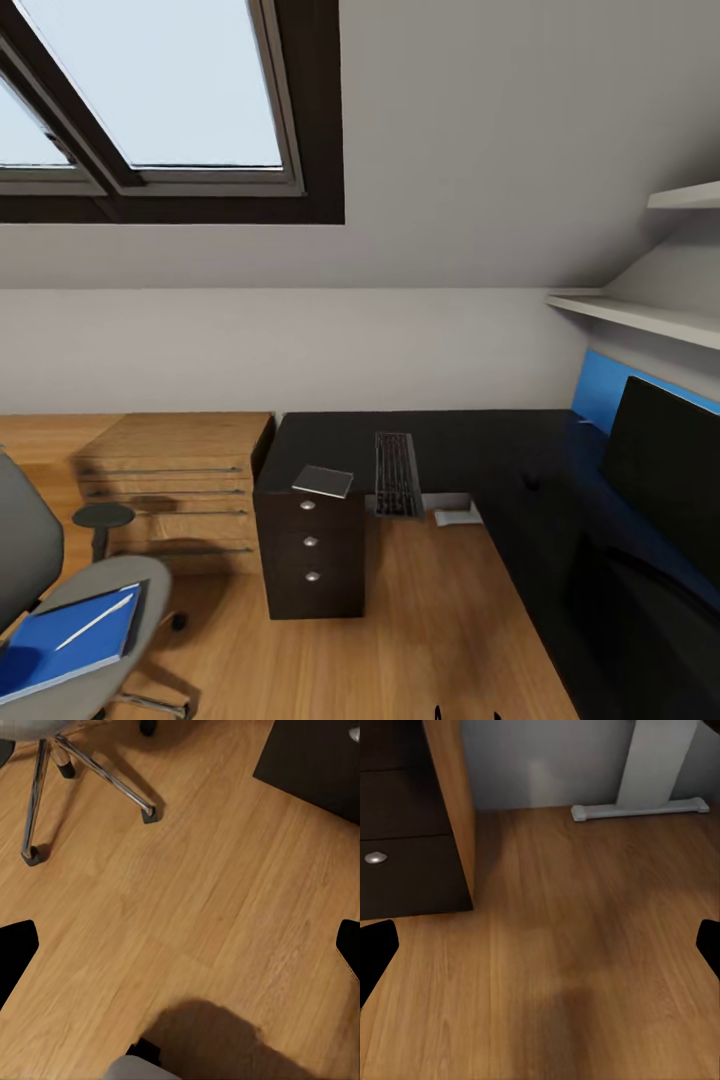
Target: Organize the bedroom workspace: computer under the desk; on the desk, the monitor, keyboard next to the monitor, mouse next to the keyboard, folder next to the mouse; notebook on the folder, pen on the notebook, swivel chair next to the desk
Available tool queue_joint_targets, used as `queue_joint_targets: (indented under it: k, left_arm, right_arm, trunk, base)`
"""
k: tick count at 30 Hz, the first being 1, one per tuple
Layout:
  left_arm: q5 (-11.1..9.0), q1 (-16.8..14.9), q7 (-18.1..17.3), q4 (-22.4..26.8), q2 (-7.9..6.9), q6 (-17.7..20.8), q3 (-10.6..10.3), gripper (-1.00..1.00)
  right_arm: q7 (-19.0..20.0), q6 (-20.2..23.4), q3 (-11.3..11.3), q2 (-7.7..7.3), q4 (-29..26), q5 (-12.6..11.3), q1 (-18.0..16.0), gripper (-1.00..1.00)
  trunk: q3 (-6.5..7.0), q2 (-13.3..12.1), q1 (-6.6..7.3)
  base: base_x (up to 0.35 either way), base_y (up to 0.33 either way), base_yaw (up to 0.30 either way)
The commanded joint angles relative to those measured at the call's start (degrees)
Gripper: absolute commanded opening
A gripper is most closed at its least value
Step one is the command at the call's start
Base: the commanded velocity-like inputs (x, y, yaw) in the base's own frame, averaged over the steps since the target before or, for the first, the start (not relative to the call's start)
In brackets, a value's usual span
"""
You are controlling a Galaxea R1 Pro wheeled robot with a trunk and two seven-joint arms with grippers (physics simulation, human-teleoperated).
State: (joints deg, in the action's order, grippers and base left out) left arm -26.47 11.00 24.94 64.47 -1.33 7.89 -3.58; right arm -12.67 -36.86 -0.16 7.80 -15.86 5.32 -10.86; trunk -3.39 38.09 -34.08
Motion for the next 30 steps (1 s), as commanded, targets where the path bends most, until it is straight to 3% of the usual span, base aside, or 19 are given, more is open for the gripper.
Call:
queue_joint_targets:
  k: [1,19,26,30]
  left_arm:
    - [-0.3,0.0,0.4,0.1,-0.07,0.2,-0.2,1.0]
    - [-0.2,0.0,0.4,0.4,-0.15,0.2,-0.2,1.0]
    - [-0.5,0.0,0.8,4.8,-0.11,0.3,0.2,1.0]
    - [-0.5,0.0,0.7,6.9,0.0,0.3,0.1,1.0]
  right_arm:
    - [-0.5,0.0,0.0,0.02,0.0,0.6,0.0,1.0]
    - [-0.5,-0.2,-0.2,-0.23,0.0,0.7,0.0,1.0]
    - [-0.5,-0.2,-0.2,-0.24,0.0,0.7,0.0,1.0]
    - [-0.5,-0.2,-0.2,-0.24,-0.1,0.8,0.0,1.0]
  trunk:
    - [-0.09,0.1,-0.05]
    - [-0.09,0.1,-0.05]
    - [-0.09,0.1,-0.05]
    - [-0.81,1.7,-0.93]
  base:
    - [0.332,0.076,0.0]
    - [0.327,0.132,0.0]
    - [0.062,0.025,0.0]
    - [0.002,0.001,0.0]
